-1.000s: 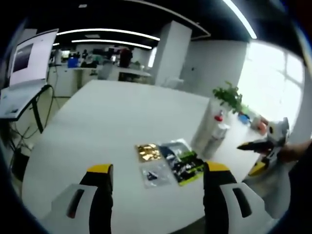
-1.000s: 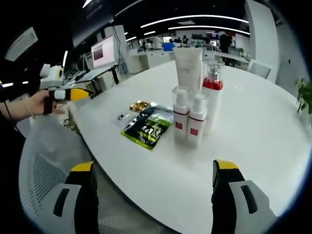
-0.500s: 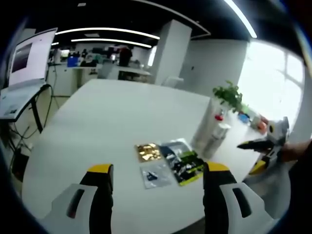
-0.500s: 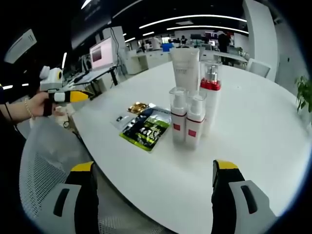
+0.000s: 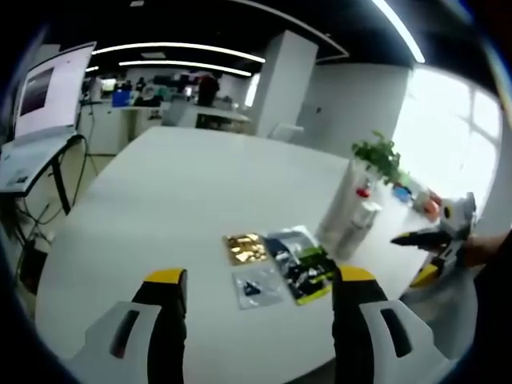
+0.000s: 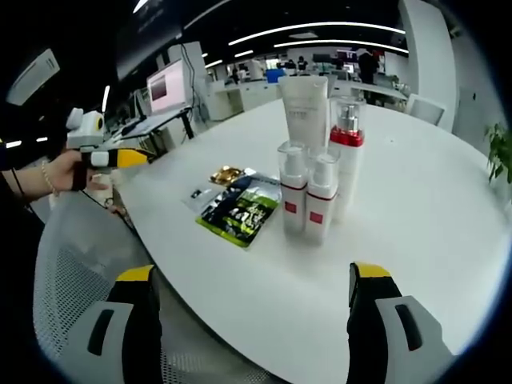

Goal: Arrange the skincare products in the storage area until every visible bottle or jar stands upright without overlapping.

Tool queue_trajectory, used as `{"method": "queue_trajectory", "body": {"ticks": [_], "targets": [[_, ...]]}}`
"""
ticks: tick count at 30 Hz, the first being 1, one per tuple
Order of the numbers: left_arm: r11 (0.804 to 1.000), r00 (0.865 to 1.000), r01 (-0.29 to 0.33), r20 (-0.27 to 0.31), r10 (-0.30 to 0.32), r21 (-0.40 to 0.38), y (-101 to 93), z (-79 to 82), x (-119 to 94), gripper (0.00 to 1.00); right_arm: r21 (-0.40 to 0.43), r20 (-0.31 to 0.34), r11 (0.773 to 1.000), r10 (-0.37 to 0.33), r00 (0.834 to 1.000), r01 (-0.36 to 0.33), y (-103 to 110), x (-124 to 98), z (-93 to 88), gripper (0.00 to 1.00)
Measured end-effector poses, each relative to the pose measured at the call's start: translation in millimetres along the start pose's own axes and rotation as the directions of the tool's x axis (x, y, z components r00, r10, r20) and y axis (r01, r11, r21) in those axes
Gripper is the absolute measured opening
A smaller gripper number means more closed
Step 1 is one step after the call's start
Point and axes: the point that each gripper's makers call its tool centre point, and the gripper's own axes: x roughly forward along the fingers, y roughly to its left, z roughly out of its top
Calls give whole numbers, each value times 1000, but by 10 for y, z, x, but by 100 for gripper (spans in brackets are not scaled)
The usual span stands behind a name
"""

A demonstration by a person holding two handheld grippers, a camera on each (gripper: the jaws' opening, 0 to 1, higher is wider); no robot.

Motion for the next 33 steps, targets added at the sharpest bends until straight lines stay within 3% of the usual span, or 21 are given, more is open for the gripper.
{"method": "queue_trajectory", "body": {"ticks": [33], "targets": [[1000, 1000, 1, -12, -1, -8, 22, -36, 11, 65, -1, 1, 1000, -12, 1000, 12, -34, 6, -5, 98]]}}
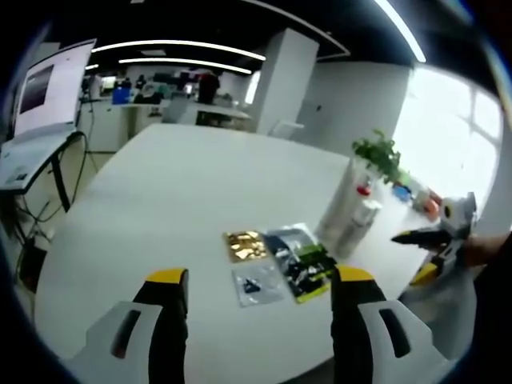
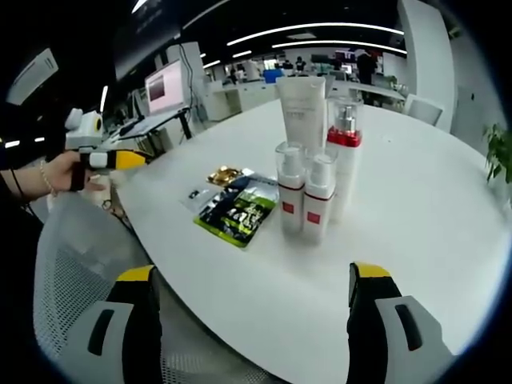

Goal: Arrange the skincare products in the storage area until every visible bottle or jar stands upright without overlapping.

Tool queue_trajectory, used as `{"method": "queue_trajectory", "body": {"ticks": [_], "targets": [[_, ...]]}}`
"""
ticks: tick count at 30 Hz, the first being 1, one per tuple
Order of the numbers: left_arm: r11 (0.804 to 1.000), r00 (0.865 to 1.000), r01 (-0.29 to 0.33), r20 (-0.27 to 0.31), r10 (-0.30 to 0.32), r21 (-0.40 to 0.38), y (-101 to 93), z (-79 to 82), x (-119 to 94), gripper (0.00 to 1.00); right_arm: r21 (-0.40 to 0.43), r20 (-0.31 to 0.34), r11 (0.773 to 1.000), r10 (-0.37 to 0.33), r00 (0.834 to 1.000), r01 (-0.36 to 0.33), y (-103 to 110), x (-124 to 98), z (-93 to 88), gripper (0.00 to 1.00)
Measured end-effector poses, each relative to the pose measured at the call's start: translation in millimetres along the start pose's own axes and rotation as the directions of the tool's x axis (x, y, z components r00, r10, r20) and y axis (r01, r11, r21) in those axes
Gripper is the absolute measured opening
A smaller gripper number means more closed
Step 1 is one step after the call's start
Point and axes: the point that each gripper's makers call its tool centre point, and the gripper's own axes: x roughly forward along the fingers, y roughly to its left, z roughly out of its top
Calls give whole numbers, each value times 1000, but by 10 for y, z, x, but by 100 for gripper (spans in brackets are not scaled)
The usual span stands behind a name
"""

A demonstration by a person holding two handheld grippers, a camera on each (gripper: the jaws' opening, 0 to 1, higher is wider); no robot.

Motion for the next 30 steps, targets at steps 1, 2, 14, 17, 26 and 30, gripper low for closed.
{"method": "queue_trajectory", "body": {"ticks": [1, 2, 14, 17, 26, 30], "targets": [[1000, 1000, -1, -2, 1, 0, 3, -3, 2, 65, -1, -1, 1000, 1, 1000, -1, 9, 1, 3, 98], [1000, 1000, -1, -3, 1, 1, 14, -7, 6, 65, 0, -2, 1000, 2, 1000, -2, 11, 2, 4, 98], [1000, 1000, 5, -10, -5, 5, -42, 2, 3, 64, 4, -13, 1000, 0, 1000, 0, 13, -2, -13, 98], [1000, 1000, 7, -17, -7, 8, -35, -20, 10, 64, 4, -16, 1000, 1, 1000, -1, 12, 0, -20, 98], [1000, 1000, 9, -9, -9, 19, -32, -12, 7, 64, -3, -21, 1000, 0, 1000, 0, 10, 5, -31, 98], [1000, 1000, 8, -1, -8, 19, -23, 0, 2, 64, -7, -24, 1000, 0, 1000, 0, 8, 5, -39, 98]]}}
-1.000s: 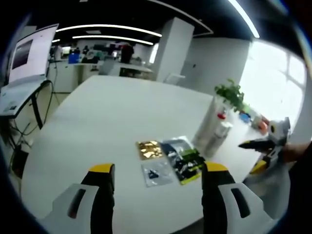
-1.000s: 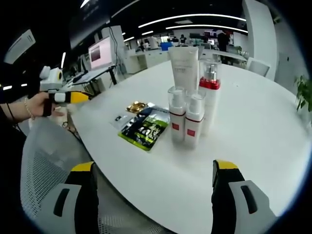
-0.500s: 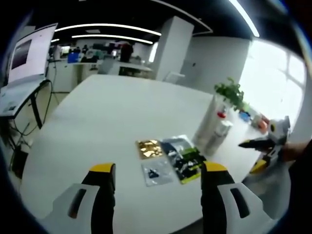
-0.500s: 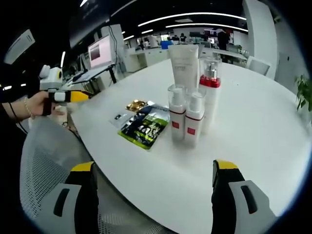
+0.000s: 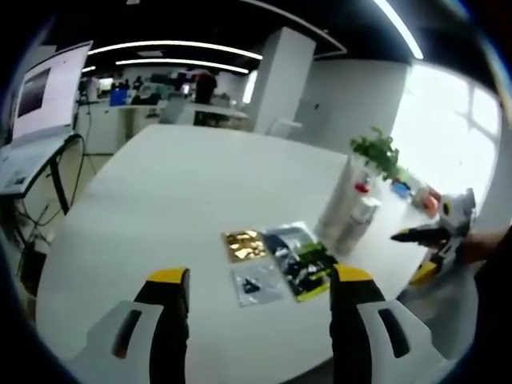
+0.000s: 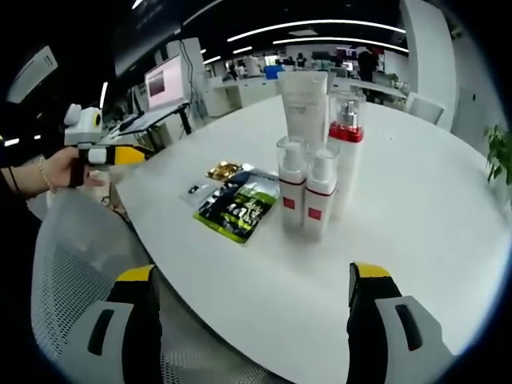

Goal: Arrange the skincare products in the storage area until every visible bottle or jar stands upright without overlapping.

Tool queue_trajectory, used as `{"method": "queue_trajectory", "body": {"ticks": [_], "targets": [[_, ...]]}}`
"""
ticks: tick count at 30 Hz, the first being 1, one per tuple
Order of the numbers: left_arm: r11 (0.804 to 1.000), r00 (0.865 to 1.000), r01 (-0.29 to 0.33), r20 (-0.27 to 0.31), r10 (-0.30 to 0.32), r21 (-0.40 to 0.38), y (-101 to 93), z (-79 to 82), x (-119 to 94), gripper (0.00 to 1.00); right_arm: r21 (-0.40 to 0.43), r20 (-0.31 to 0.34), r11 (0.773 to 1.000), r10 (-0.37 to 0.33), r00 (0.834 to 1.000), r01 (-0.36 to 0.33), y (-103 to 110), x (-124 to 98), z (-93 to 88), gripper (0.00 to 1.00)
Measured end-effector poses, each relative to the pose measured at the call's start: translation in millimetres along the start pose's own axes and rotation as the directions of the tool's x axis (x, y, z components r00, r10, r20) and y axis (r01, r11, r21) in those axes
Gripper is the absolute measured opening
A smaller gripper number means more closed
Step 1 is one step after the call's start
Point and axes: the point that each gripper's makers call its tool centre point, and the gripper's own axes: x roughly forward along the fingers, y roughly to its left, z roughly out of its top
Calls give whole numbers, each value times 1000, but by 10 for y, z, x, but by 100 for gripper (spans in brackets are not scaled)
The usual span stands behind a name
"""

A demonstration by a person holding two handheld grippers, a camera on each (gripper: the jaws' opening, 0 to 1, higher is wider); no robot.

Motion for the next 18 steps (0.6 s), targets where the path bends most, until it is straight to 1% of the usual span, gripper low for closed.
{"method": "queue_trajectory", "body": {"ticks": [8, 12, 18], "targets": [[1000, 1000, -5, 5, 4, 15, -20, 24, -13, 66, 1, 4, 1000, -9, 1000, 9, -22, -2, 5, 98], [1000, 1000, -9, 8, 9, 21, 24, 14, -2, 69, 3, 10, 1000, -15, 1000, 15, -30, -6, 17, 99], [1000, 1000, -16, 6, 15, 27, 12, 10, -3, 72, 11, 16, 1000, -24, 1000, 24, -42, -17, 29, 99]]}}
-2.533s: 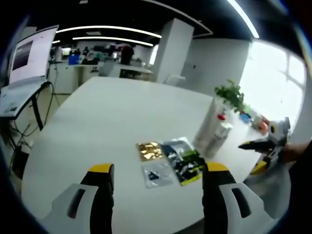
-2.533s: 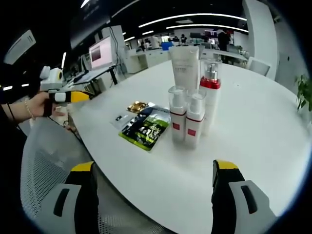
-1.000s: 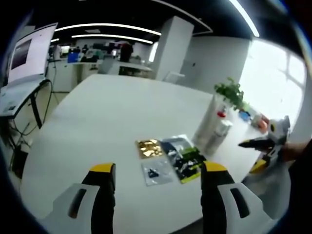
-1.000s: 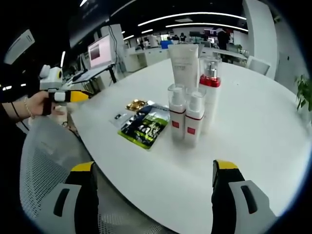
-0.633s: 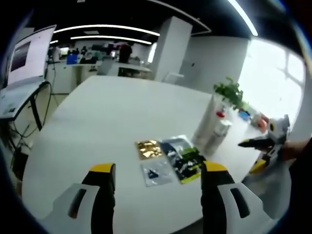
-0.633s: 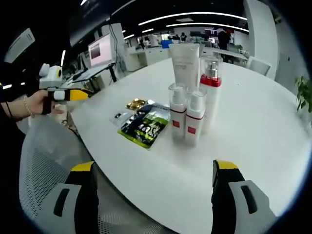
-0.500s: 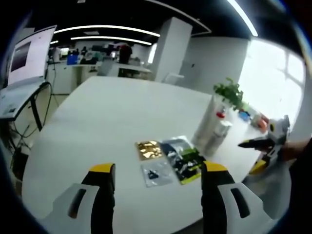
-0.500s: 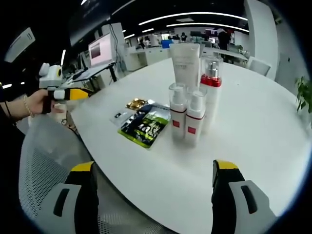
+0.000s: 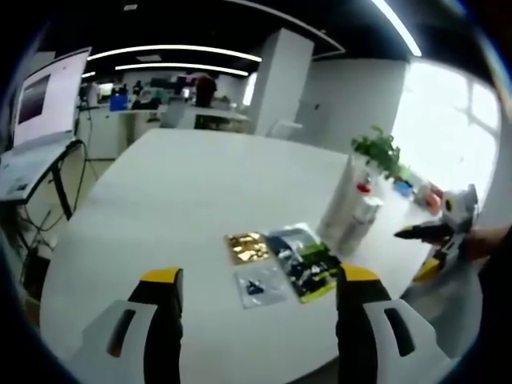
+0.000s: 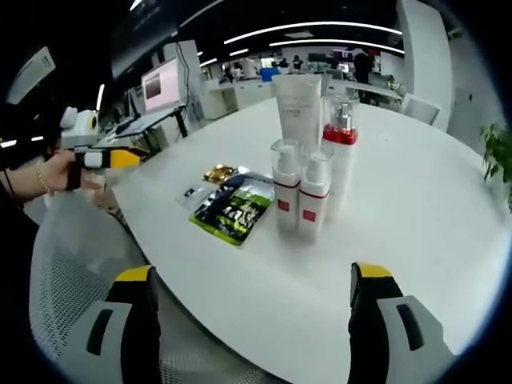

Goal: Arrange the skincare products in the storage area until every visible bottle or jar stands upright without overlapping.

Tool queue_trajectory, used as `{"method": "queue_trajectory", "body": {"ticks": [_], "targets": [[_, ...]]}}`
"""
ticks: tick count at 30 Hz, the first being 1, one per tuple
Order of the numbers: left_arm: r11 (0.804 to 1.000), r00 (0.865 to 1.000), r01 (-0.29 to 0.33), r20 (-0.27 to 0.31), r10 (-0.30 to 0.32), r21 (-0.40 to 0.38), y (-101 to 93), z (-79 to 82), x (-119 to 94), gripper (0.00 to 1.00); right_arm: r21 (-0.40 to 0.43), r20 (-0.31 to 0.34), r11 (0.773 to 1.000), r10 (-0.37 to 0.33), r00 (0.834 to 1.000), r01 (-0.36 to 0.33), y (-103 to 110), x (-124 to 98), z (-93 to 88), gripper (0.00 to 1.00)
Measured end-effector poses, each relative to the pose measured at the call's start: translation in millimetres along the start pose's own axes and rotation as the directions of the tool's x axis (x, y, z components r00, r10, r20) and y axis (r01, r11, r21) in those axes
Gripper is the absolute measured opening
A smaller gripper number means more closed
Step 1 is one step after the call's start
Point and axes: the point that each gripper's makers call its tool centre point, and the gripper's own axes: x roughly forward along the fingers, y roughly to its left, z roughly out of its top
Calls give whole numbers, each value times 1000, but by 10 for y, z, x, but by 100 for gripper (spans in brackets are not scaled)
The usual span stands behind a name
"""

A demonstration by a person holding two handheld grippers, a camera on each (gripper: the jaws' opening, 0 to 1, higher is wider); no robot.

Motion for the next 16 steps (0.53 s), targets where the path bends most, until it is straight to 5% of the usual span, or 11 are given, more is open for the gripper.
{"method": "queue_trajectory", "body": {"ticks": [16], "targets": [[1000, 1000, -8, 0, 8, -8, 31, -7, 7, 79, 10, 5, 1000, -11, 1000, 11, -14, -9, 10, 100]]}}
